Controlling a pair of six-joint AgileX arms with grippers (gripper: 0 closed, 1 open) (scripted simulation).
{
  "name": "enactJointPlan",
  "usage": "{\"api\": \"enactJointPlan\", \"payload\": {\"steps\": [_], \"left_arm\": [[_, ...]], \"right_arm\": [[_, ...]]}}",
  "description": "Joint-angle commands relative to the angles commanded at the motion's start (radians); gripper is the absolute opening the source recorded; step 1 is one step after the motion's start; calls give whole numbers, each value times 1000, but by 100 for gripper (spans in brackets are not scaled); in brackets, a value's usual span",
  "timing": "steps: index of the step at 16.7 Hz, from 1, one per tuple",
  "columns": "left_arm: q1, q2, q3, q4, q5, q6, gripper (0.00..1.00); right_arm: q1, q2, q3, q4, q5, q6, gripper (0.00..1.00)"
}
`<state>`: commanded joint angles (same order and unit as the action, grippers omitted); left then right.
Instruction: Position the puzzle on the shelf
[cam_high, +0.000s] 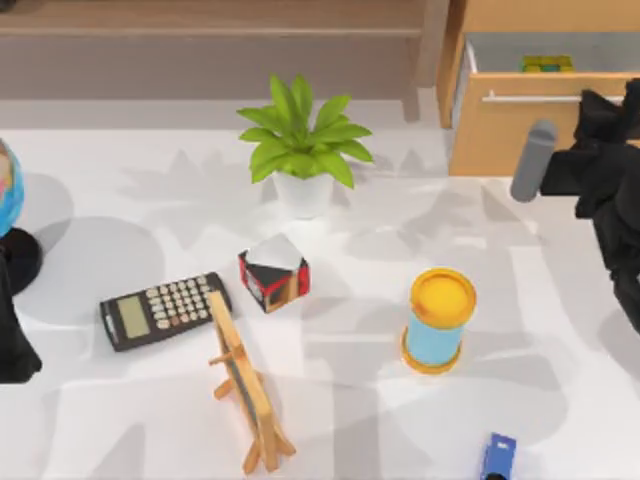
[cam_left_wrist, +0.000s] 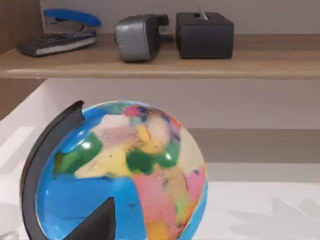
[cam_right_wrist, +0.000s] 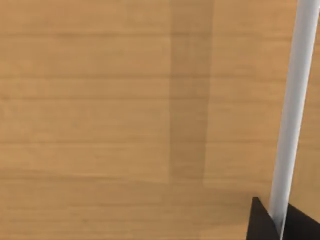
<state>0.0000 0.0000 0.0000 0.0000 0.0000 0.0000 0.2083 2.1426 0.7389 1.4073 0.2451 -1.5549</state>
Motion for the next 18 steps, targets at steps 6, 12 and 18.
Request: {"api": "enactJointPlan", "payload": {"steps": [6,12,18], "left_arm": [[0,0,0,0,0,0,100],[0,0,0,0,0,0,100],[0,0,0,0,0,0,100]], "right_arm": [[30,-60,-196,104,25,3,0],[37,-79,-224,129,36,3,0],[87,-123,-397,250,87,1,0]]}}
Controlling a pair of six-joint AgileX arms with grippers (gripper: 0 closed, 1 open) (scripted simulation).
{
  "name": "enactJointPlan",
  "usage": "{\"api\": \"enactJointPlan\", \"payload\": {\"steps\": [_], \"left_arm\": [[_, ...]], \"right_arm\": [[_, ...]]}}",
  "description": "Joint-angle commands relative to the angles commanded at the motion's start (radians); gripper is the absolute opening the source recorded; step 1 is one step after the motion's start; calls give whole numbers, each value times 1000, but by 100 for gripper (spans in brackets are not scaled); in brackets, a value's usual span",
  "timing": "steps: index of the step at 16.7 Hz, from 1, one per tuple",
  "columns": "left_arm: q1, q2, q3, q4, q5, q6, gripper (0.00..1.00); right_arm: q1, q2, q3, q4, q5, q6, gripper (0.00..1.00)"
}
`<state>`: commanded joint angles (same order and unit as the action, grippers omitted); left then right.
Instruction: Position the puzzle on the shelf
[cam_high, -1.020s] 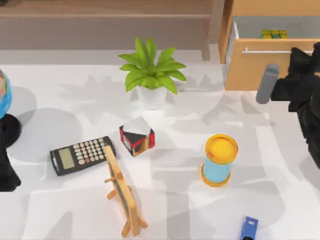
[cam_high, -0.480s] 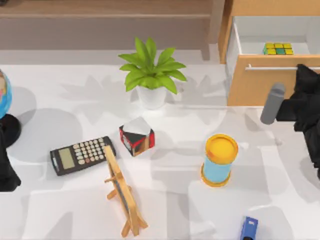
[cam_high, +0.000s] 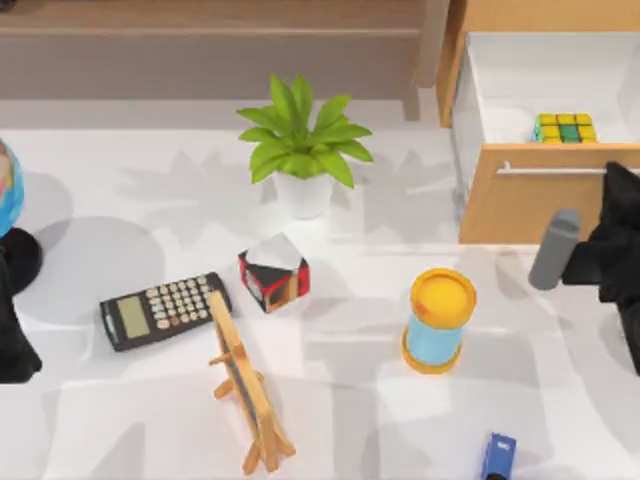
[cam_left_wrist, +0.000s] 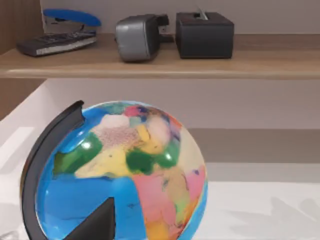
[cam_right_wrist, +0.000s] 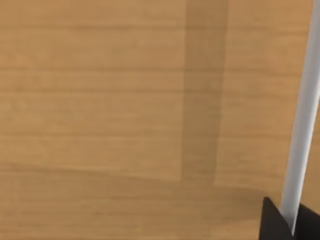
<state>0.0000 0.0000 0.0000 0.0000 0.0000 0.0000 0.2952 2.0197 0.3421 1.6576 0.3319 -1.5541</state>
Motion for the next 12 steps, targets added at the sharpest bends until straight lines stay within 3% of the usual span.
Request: {"api": "enactJointPlan", "payload": {"steps": [7,12], "left_arm": [[0,0,0,0,0,0,100],[0,0,0,0,0,0,100]], "right_arm": [[23,-22,-70,54,21,3,0],[23,-22,-70,54,21,3,38]]}}
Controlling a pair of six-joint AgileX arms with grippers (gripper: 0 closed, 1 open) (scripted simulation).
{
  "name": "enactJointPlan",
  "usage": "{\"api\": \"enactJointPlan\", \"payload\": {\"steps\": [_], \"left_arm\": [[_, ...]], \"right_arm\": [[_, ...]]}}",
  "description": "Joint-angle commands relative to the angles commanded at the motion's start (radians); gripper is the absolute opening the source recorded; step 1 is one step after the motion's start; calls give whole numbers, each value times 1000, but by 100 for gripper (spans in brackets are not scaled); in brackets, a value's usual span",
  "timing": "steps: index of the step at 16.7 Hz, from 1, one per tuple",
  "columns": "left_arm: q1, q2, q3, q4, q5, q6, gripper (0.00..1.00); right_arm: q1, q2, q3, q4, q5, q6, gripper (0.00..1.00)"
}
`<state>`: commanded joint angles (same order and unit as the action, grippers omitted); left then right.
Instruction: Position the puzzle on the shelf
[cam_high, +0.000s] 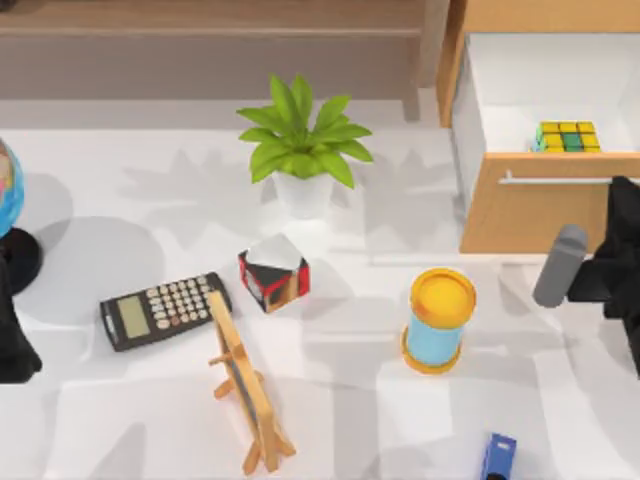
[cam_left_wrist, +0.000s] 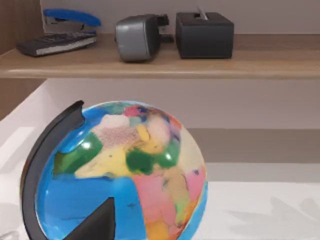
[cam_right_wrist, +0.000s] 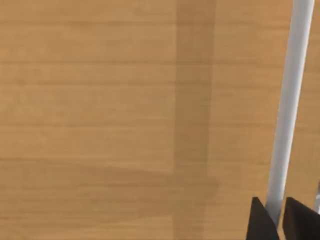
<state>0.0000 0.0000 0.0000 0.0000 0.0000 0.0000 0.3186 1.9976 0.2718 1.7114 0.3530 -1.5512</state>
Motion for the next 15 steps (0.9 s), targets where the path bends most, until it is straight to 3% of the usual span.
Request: {"api": "enactJointPlan", "payload": {"steps": [8,15], "left_arm": [[0,0,0,0,0,0,100],[0,0,0,0,0,0,100]], "right_arm": [[0,0,0,0,0,0,98],[0,0,0,0,0,0,100]]}}
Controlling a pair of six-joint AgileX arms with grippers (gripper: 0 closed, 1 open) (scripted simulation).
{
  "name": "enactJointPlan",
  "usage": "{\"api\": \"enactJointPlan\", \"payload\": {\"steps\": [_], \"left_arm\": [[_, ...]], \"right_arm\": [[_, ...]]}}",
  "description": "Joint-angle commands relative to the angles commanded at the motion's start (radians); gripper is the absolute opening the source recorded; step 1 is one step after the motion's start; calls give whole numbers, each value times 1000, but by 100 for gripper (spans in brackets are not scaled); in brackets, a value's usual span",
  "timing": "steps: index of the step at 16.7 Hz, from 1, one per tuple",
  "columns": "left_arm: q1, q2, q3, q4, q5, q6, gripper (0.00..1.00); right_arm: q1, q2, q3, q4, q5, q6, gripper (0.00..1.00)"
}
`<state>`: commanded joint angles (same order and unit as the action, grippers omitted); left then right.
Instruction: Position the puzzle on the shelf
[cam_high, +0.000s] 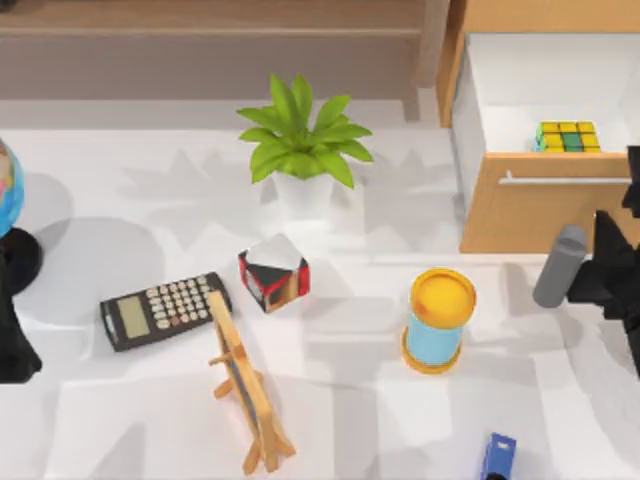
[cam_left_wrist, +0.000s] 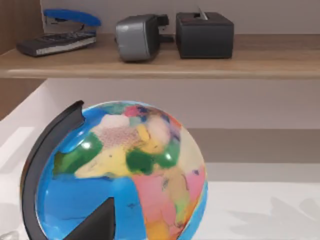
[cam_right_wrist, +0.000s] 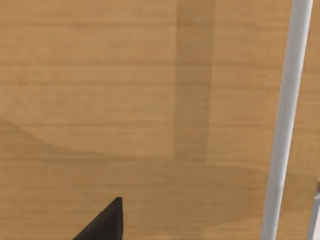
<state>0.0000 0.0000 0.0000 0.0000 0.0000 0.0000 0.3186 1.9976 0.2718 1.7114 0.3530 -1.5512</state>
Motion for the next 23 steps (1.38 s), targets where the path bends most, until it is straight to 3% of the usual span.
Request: {"api": "enactJointPlan", "payload": {"steps": [14,19,23], "left_arm": [[0,0,0,0,0,0,100],[0,0,0,0,0,0,100],[0,0,0,0,0,0,100]], "right_arm": [[35,24,-69,38,23,11,100],[103,-142,-25,-64,-46,117,100],[177,-277,72,-262,-123,264,100]]}}
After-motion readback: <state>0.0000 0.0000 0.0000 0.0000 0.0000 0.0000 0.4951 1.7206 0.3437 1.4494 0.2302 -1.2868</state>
